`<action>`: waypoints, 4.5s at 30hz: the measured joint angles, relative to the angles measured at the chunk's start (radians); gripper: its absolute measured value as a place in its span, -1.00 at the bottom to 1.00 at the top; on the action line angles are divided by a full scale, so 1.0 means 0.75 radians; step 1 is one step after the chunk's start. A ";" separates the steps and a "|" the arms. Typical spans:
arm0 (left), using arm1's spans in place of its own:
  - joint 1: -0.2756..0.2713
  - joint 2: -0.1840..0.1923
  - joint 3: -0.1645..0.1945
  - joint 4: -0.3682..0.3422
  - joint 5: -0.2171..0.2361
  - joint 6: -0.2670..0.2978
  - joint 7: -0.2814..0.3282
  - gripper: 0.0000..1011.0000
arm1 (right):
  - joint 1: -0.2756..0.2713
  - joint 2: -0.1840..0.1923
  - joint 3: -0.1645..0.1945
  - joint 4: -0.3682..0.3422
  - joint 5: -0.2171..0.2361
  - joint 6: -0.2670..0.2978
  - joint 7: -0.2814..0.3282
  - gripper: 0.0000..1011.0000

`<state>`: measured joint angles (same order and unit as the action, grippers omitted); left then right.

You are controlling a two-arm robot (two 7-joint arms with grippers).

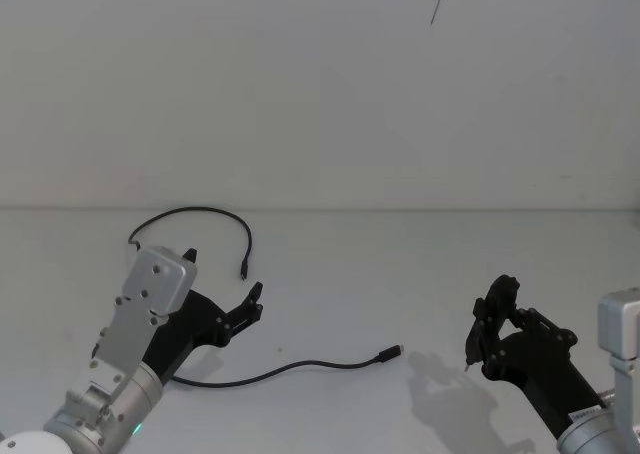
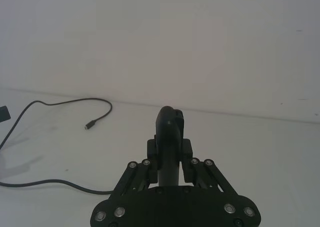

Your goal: Pick up the data cable with the one hand.

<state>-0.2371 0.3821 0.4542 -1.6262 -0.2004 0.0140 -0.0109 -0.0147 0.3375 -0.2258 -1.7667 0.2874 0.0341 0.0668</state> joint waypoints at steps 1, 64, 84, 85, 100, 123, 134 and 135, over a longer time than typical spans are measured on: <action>0.000 0.000 0.000 0.000 0.000 0.000 0.000 0.98 | 0.000 0.000 0.000 0.000 0.000 0.000 0.000 -0.48; -0.291 0.252 -0.009 0.264 -0.214 0.111 -0.728 0.98 | 0.000 0.000 0.000 0.000 0.000 0.000 0.000 -0.48; -0.405 0.282 0.085 0.298 -0.267 0.146 -0.987 0.98 | 0.000 0.000 0.000 0.000 0.000 0.000 0.000 -0.48; -0.409 0.281 0.094 0.291 -0.267 0.160 -0.992 0.98 | 0.000 0.000 0.000 0.000 0.000 0.000 0.000 -0.48; -0.455 0.246 0.161 0.287 -0.241 0.297 -0.949 0.98 | 0.000 0.000 0.000 0.000 0.000 0.000 0.000 -0.48; -0.602 0.123 0.280 0.473 -0.197 0.369 -0.951 0.98 | 0.000 0.000 0.000 0.000 0.000 0.000 0.000 -0.48; -0.642 0.085 0.329 0.533 -0.182 0.377 -0.961 0.98 | 0.000 0.000 0.000 0.000 0.000 0.000 0.000 -0.48; -0.644 0.083 0.331 0.536 -0.181 0.377 -0.961 0.98 | 0.000 0.000 0.000 0.000 0.000 0.000 0.000 -0.48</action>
<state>-0.7201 0.4445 0.7026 -1.2243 -0.3362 0.2970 -0.7319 -0.0146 0.3374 -0.2258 -1.7667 0.2873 0.0341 0.0668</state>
